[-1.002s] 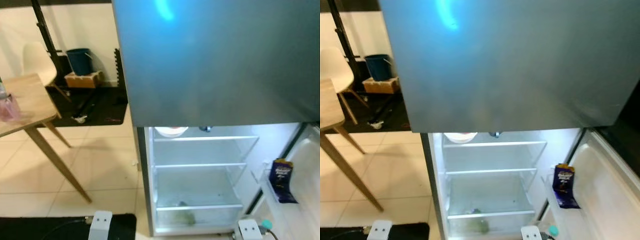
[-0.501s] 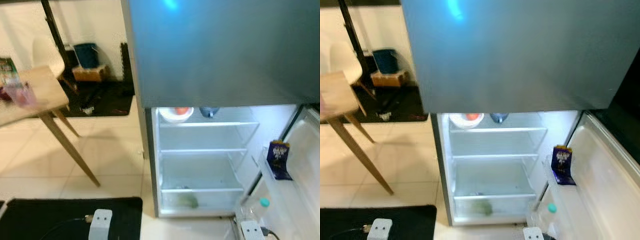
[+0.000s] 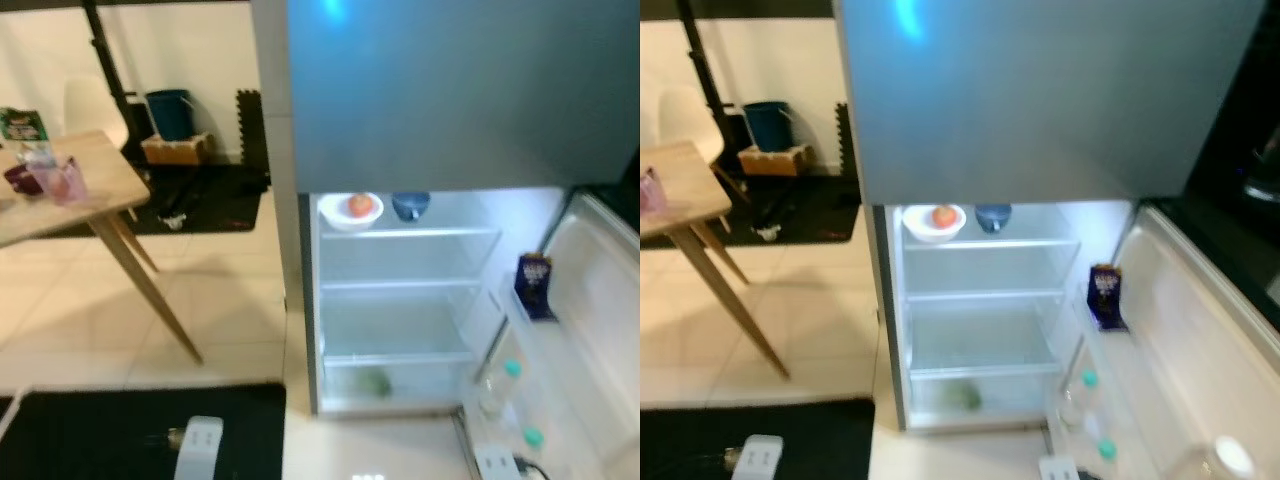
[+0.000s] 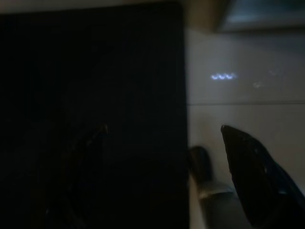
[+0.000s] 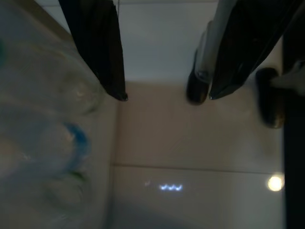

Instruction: Restocking fridge

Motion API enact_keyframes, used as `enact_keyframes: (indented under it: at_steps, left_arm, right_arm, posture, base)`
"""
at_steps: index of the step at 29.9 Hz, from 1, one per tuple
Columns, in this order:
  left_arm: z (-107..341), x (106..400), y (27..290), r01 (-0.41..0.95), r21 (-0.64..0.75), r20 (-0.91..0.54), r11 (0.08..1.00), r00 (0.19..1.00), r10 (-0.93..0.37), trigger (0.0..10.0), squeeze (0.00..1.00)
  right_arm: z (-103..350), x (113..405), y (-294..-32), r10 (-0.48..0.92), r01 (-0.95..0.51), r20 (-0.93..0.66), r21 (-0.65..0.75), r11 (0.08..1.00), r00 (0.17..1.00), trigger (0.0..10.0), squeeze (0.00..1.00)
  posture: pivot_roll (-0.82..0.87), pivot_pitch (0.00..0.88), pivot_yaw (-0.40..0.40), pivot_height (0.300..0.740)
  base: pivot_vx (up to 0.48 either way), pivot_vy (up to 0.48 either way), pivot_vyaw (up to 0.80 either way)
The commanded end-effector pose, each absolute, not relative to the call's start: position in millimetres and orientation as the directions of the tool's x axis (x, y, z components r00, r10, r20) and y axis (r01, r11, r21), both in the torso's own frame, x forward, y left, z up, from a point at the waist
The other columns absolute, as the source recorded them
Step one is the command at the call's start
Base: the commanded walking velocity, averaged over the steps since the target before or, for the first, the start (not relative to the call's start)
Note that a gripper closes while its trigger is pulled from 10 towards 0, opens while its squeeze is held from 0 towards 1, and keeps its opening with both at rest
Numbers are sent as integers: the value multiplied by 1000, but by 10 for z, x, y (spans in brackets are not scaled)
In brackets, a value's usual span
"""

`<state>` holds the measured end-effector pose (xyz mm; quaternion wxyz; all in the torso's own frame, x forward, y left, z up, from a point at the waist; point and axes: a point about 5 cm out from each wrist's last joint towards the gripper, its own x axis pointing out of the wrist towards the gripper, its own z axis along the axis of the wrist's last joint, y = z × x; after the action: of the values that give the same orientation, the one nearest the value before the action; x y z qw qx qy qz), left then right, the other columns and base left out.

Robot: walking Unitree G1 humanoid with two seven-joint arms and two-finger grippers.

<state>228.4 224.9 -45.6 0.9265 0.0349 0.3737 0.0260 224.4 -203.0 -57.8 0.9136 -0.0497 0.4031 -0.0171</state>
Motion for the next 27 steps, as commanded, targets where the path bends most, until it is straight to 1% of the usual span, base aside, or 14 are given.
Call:
enact_keyframes:
  at_steps: [1, 17, 27]
  left_arm:
    - [-483, 2254, 2248, -17, 85, -705, 996, 705, 72, 10000, 0]
    - [-463, 2279, 2256, -23, 78, -699, 997, 711, 71, 10000, 0]
    - [-454, 2294, 2243, -7, 83, -693, 996, 718, 63, 10000, 0]
  right_arm:
    - [-619, 2183, -2033, -77, -2, -753, -103, 995, 654, 10000, 0]
    - [-608, 2198, -2037, -78, 6, -749, -97, 995, 658, 10000, 0]
    - [-627, 2171, -2031, -76, 5, -755, -95, 995, 651, 10000, 0]
  posture:
    - [-56, 108, 14, 740]
    - [-55, 95, 20, 740]
    - [-43, 81, 9, 740]
  base:
    - [0, 0, 0]
    - [0, 0, 0]
    - [0, 0, 0]
